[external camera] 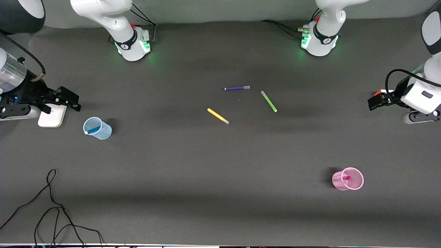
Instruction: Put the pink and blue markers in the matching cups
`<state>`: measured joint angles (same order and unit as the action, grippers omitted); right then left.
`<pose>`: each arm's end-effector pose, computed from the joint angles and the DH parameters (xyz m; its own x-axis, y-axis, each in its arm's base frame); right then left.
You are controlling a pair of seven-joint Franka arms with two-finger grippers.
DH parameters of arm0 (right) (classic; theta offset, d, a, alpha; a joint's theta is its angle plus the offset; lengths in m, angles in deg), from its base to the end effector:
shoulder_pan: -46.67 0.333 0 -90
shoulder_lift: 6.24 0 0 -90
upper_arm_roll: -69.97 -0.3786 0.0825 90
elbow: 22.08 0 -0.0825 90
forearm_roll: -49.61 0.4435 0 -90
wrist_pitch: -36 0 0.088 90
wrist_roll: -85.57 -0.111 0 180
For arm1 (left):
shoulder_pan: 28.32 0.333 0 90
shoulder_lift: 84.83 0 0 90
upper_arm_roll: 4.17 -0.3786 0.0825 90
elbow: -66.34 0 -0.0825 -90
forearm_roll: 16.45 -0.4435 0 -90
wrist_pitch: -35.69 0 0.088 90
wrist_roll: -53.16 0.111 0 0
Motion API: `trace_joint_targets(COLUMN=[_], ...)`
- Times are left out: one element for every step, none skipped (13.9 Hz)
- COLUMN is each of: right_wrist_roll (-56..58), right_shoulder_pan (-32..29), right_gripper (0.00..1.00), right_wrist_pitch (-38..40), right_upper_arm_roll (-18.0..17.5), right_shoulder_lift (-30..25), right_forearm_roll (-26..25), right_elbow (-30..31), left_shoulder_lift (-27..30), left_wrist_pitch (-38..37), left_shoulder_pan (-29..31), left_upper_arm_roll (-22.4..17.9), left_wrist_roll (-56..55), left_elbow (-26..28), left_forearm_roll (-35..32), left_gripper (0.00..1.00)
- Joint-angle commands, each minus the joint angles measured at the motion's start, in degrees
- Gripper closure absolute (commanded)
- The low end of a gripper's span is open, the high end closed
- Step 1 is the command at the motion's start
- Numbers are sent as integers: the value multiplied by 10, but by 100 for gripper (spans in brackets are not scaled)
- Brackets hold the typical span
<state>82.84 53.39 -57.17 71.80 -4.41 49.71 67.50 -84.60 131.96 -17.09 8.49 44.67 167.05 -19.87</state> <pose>0.6290 0.0544 0.6721 0.9988 0.0376 0.0307 0.0377 -0.9993 -0.0022 0.6117 -0.0095 0.5953 0.9911 0.1163 -0.0641 0.1118 -0.9913 -0.0698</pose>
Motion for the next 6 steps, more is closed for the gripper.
trace_joint_targets(right_wrist_roll=[-6,-7,-8,-10,-10,-10], right_shoulder_pan=[-7,-7,-7,-8,-9,-9], right_gripper=[0,0,0,0,0,0], right_wrist_pitch=[10,10,10,10,9,9], right_upper_arm_roll=[-7,-7,-7,-7,-6,-6], right_shoulder_lift=[4,5,7,12,14,19], right_forearm_roll=[8,8,8,8,9,10], right_elbow=[-7,-6,-5,-5,-6,-7], left_shoulder_lift=[4,-4,-8,-9,-8,-8], left_wrist_pitch=[-25,-46,-63,-74,-79,-80], left_shoulder_pan=[3,4,5,4,4,4], left_upper_arm_roll=[1,0,0,0,0,0], left_wrist_roll=[15,16,17,17,17,18], left_elbow=[-26,-42,-56,-64,-67,-67], left_forearm_roll=[4,12,20,19,20,20], left_gripper=[0,0,0,0,0,0])
